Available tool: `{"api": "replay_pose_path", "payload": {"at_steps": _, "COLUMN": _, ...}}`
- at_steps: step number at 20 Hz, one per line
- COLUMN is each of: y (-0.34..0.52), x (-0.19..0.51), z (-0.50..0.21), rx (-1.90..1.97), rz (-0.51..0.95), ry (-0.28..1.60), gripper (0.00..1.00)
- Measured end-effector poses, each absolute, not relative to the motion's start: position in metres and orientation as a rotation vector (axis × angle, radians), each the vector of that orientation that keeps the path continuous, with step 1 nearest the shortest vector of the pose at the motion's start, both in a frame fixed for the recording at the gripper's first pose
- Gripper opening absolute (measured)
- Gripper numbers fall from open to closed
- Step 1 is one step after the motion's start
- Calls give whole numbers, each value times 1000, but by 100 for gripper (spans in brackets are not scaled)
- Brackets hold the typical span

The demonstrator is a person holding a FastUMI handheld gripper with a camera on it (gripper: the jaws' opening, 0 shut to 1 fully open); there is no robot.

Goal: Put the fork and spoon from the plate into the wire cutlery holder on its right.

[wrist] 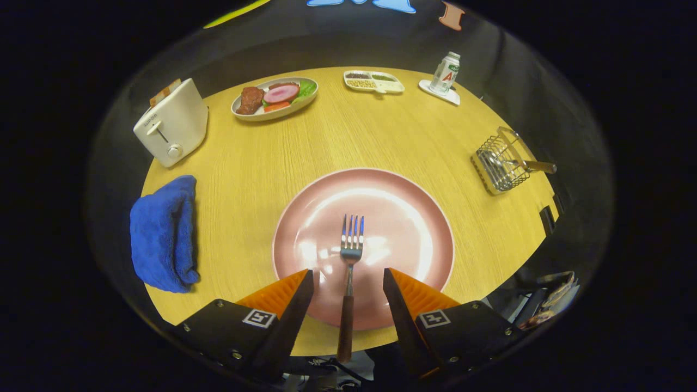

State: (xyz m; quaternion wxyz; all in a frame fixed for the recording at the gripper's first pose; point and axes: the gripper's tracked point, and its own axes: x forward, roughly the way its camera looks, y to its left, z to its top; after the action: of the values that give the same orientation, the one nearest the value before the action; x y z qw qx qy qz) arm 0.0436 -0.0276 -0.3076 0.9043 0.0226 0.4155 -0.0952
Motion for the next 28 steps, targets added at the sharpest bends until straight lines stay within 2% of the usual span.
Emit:
{"api": "replay_pose_path", "payload": {"at_steps": 7, "y": -30, "x": 40, "z": -340, "rx": 113, "rz": -230, "ry": 961, "gripper": 77}}
{"api": "replay_pose_path", "payload": {"at_steps": 8, "y": -27, "x": 45, "z": -341, "rx": 142, "rz": -225, "ry": 951, "gripper": 64}}
{"api": "replay_pose_path", "payload": {"at_steps": 9, "y": -28, "x": 47, "z": -342, "rx": 151, "rz": -232, "ry": 950, "gripper": 57}}
{"api": "replay_pose_path", "payload": {"at_steps": 10, "y": -27, "x": 46, "z": -341, "rx": 159, "rz": -229, "ry": 957, "gripper": 33}}
{"api": "replay_pose_path", "payload": {"at_steps": 11, "y": -28, "x": 48, "z": -342, "rx": 160, "rz": -232, "ry": 962, "gripper": 28}}
{"api": "replay_pose_path", "payload": {"at_steps": 13, "y": -27, "x": 49, "z": -340, "rx": 153, "rz": -215, "ry": 969, "gripper": 7}}
{"api": "replay_pose_path", "payload": {"at_steps": 14, "y": -26, "x": 50, "z": -338, "rx": 157, "rz": -206, "ry": 966, "gripper": 7}}
{"api": "replay_pose_path", "payload": {"at_steps": 15, "y": -25, "x": 52, "z": -339, "rx": 159, "rz": -201, "ry": 970, "gripper": 2}}
{"api": "replay_pose_path", "payload": {"at_steps": 22, "y": -32, "x": 62, "z": -316, "rx": 63, "rz": -192, "ry": 922, "gripper": 2}}
{"api": "replay_pose_path", "payload": {"at_steps": 28, "y": -53, "x": 81, "z": -261, "rx": -26, "rz": -247, "ry": 838, "gripper": 2}}
